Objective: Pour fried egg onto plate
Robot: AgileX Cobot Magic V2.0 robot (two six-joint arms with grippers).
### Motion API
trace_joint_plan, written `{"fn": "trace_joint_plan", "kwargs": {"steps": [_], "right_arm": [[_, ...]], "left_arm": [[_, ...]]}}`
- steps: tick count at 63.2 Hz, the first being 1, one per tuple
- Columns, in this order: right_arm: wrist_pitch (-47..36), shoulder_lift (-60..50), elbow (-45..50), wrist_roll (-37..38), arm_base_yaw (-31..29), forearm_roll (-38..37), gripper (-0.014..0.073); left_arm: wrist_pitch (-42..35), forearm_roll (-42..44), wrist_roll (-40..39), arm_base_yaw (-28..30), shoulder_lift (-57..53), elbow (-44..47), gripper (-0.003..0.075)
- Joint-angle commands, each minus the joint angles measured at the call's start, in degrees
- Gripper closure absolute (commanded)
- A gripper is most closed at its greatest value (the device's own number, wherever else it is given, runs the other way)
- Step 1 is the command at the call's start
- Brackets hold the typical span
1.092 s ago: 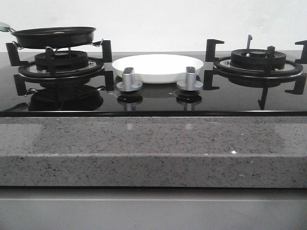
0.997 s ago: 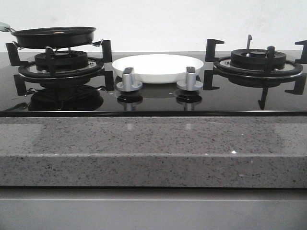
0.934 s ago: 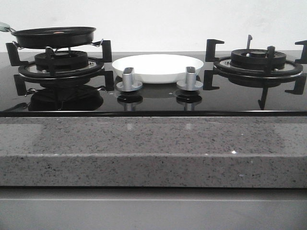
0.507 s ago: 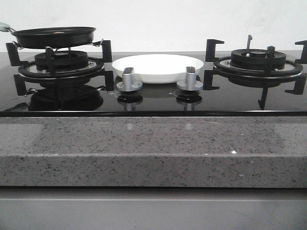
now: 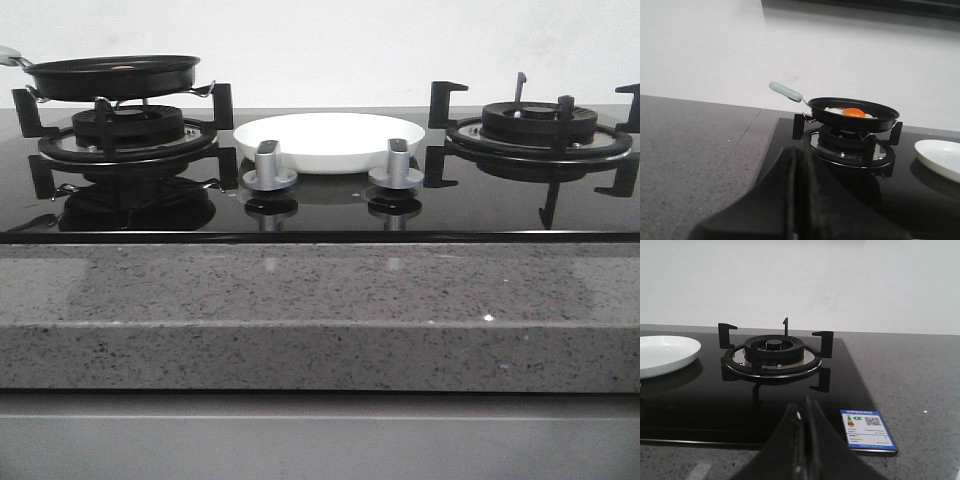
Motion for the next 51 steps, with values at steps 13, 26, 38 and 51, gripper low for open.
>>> {"fn": "trace_joint_plan", "kwargs": {"steps": [13,26,38,51], "right_arm": [[4.0,0.2,-11.2,-0.1,-0.4,1.2,0.0712],[15.6,7.5,-25.5,-0.1,-0.4,1.3,0.0712],[26.5,17.0,-37.5,-0.1,-0.4,3.0,0.0712],[32.9,25.7,-41.7,-0.1,-0.4,3.3,0.0712]], "left_arm": [[4.2,0.0,-0.4,0.1,2.1,-13.7,0.0741],[15.7,0.0,-0.4,0.1,11.3,-28.1,0.0741],[27.9,0.0,0.0,0.1,21.8,-39.2,0.0741],[30.9,0.0,0.1,0.1,29.4,-41.8,0.0741]]}}
